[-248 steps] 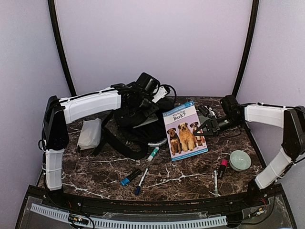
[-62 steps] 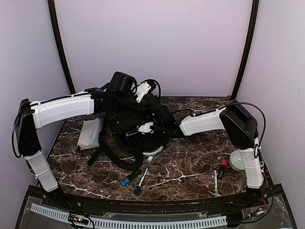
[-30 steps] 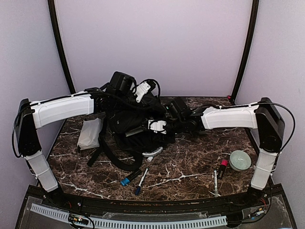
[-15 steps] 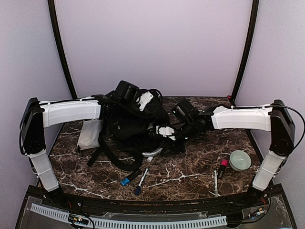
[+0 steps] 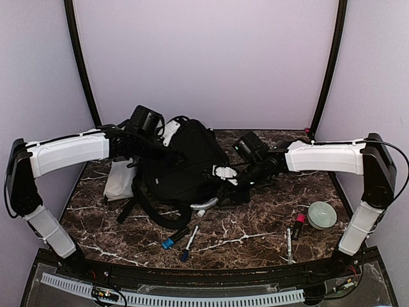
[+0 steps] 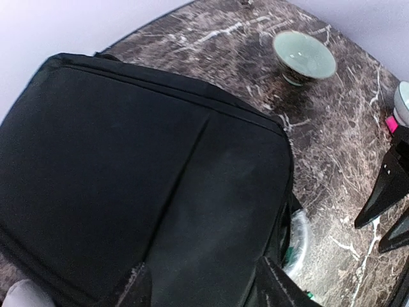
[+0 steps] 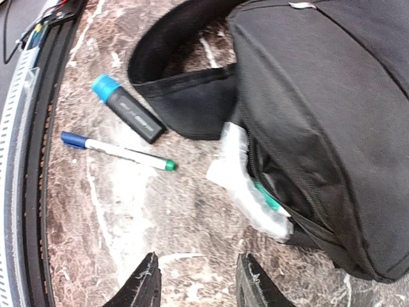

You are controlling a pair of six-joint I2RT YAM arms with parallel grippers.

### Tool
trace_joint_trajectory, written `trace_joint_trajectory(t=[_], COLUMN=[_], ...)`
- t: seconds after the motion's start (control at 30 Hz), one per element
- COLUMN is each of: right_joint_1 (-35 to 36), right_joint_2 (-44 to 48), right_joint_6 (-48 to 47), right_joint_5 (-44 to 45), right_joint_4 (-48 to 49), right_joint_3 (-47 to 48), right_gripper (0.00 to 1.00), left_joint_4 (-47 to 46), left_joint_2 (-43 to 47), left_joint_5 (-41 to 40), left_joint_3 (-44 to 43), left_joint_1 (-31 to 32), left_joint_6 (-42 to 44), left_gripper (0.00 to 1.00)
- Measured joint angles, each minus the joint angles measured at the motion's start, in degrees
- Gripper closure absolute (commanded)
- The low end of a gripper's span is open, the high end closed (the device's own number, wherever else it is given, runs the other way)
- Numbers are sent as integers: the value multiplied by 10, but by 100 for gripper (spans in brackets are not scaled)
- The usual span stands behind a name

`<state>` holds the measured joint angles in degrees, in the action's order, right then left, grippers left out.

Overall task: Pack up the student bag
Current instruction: Place the largest pocket of the bag in the student bag, then pick up the pencil case at the corner of the board.

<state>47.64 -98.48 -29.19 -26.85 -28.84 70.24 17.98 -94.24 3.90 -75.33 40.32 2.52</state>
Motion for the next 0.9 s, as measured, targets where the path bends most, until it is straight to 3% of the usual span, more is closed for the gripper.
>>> trace_joint_trajectory(t=[0.1,0.27,0.43,0.53,0.7,0.9], right_joint_1=[-5,-9,-9,-9,-9,-9], right_joint_2=[-6,-19,-21,-21,-20,-20], right_joint_6=[10,21,25,26,26,26], right_joint_5=[13,27,27,28,29,29], right_joint_4=[8,18,23,27,31,31], right_joint_3=[1,1,1,1,0,0], right_gripper=[60,60,60,60,60,60], left_joint_4=[0,5,12,16,16,15], left_joint_2=[69,133,134,125,107,43], left_joint_5=[-2,-13,29,55,75,85], left_joint_3=[45,98,148,181,223,230], left_joint_1=[-52,-182,-345,-410,-455,-462], left_joint_6=[-24,-100,-200,-241,-283,-303], left_gripper=[29,28,36,38,40,43])
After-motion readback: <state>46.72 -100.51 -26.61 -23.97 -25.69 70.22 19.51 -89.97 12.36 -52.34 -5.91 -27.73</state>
